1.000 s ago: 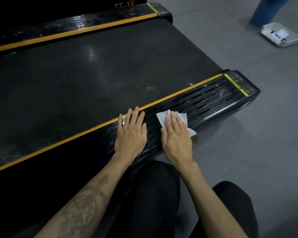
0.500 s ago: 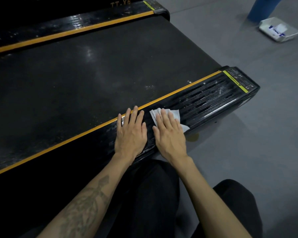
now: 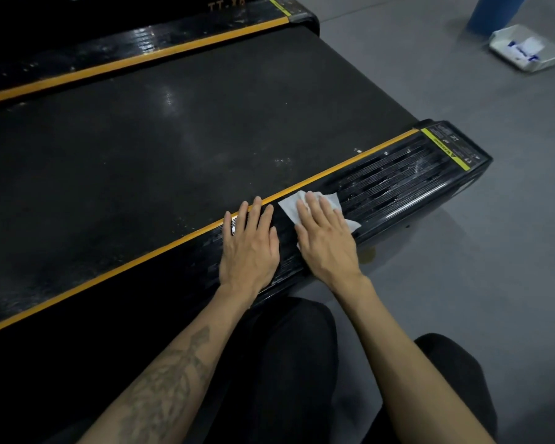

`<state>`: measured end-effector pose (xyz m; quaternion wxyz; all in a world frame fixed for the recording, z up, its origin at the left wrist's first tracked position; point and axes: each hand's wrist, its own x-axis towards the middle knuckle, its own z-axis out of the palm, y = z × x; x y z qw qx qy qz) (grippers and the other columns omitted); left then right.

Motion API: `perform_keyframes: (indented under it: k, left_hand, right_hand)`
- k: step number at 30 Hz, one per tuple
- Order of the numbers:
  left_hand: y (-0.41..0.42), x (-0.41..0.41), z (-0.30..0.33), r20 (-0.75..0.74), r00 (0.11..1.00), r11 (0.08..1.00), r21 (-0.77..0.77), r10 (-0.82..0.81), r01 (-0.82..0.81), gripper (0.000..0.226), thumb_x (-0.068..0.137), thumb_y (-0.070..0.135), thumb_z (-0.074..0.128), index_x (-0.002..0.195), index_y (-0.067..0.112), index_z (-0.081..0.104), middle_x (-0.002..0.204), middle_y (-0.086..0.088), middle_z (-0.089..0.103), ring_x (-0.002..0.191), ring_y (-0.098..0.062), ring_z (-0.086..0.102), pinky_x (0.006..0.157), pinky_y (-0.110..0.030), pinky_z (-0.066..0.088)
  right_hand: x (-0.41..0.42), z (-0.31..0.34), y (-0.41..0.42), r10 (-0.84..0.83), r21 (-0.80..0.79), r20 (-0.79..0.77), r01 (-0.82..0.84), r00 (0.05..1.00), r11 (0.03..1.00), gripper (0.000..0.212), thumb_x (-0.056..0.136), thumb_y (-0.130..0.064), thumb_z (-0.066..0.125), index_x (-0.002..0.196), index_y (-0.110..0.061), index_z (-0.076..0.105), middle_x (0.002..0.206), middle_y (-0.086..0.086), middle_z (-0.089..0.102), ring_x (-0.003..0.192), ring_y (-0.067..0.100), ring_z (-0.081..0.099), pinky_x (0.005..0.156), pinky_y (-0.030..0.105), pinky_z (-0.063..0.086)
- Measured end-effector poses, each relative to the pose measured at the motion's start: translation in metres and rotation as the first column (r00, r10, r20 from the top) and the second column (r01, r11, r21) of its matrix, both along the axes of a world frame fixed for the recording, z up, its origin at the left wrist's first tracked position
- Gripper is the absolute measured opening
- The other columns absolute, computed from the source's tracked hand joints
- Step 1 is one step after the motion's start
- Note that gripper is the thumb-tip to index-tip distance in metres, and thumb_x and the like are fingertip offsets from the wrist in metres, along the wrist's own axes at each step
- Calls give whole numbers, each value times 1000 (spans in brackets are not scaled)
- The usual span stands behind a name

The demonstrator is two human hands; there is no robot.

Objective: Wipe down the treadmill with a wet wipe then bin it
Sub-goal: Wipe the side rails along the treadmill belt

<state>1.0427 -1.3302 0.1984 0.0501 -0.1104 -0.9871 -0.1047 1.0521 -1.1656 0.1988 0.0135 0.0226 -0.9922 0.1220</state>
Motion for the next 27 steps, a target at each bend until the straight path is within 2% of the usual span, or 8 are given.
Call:
perform_keyframes:
  k: [4, 9, 14, 19, 24, 27]
  left_hand:
    - [0, 1, 0, 5, 1000, 1000, -4, -1, 1, 52, 109, 35, 31, 157, 18, 37, 168, -5, 28, 156, -25, 23, 127, -54, 16]
    - [0, -2, 0, -6, 1000, 1000, -2, 0, 0, 51, 109, 34, 31, 156, 18, 38, 167, -5, 30, 155, -26, 25, 127, -54, 18]
    - [2, -1, -1, 2, 1000, 1000, 4, 2, -2, 51, 109, 34, 31, 157, 18, 38, 168, -5, 29, 156, -25, 23, 127, -54, 16]
    - [2, -2, -1, -2, 1000, 1000, -10, 8, -8, 53, 109, 35, 29, 157, 16, 36, 168, -6, 29, 156, -25, 24, 127, -54, 17]
    - [2, -2, -2, 13, 1000, 1000, 1, 12, -12, 55, 110, 35, 28, 160, 14, 32, 169, -5, 26, 157, -24, 21, 128, -52, 14]
    - [2, -3, -1, 18, 1000, 1000, -7, 12, -12, 56, 109, 36, 27, 160, 14, 31, 169, -6, 26, 157, -24, 20, 128, -53, 14]
  right_hand:
    - [20, -6, -17, -122, -15, -32, 121, 992, 993, 65, 105, -41, 14, 160, -11, 30, 169, 7, 21, 157, 26, 17, 126, 45, 17]
    - [-6, -2, -12, 17, -3, 0, -17, 1000, 1000, 67, 104, -41, 6, 163, -14, 23, 171, 5, 15, 158, 23, 9, 129, 45, 14]
    - [9, -5, -8, -104, -36, -24, 103, 994, 994, 66, 105, -41, 9, 161, -12, 26, 170, 5, 17, 158, 24, 14, 128, 44, 15]
    - [-4, -2, -16, 32, -9, 4, -32, 999, 999, 68, 103, -42, 4, 163, -14, 23, 171, 4, 14, 158, 23, 9, 128, 43, 10]
    - [-9, -3, -6, -85, -8, -28, 84, 996, 996, 68, 103, -39, 7, 161, -10, 27, 169, 8, 20, 157, 25, 15, 127, 46, 19]
    - [1, -3, -22, -63, -10, 2, 63, 998, 998, 69, 103, -39, 6, 161, -9, 26, 169, 9, 19, 157, 28, 15, 126, 46, 18]
